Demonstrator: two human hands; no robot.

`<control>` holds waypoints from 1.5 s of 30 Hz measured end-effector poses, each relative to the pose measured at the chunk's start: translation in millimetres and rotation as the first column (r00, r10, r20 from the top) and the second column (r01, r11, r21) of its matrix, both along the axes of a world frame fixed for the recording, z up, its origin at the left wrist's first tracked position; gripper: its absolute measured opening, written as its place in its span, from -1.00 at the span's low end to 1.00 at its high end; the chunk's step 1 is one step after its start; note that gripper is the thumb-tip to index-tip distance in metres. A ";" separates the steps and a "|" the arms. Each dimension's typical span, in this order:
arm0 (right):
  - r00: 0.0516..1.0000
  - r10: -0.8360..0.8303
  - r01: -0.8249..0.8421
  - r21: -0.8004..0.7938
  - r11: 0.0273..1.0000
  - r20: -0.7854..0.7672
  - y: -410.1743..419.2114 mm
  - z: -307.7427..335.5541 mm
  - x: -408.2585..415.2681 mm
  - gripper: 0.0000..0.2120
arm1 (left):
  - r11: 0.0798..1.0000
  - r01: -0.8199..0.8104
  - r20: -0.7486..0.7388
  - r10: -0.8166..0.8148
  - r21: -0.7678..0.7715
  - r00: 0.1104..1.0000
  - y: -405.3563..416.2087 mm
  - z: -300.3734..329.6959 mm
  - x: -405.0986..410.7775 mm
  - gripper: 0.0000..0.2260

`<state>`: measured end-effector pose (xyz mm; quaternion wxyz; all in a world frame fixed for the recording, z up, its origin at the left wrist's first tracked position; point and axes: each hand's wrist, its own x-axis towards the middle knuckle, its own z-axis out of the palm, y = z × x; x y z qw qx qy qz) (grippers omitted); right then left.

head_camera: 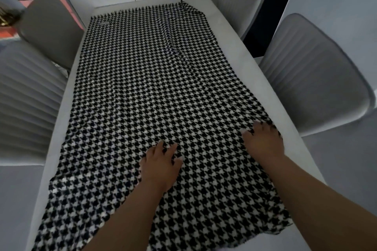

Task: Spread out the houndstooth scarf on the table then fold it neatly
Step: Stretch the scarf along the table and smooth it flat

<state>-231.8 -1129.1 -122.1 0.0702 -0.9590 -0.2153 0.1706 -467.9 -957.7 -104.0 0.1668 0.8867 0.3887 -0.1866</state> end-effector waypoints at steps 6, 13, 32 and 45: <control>0.998 -0.053 0.055 -0.038 0.998 0.044 -14.4 6.0 -9.5 -0.33 | 0.996 -0.090 0.099 0.088 0.009 0.991 3.9 -0.2 -14.5 -0.50; 0.937 0.345 -0.348 0.272 0.897 0.060 2.9 28.6 -92.6 -0.45 | 0.994 -0.097 0.243 0.081 0.054 0.967 -8.5 3.4 -53.2 -0.54; 0.915 0.323 -0.174 0.487 0.856 -0.240 -52.8 -7.4 -330.2 -0.46 | 0.982 -0.191 0.598 0.155 -0.002 0.787 -116.2 -20.6 -245.7 -0.85; 0.919 0.207 0.055 0.630 0.775 -0.335 -25.0 8.2 -314.8 -0.82 | 0.992 0.074 0.506 -0.117 0.106 0.854 -100.8 -12.2 -192.8 -0.73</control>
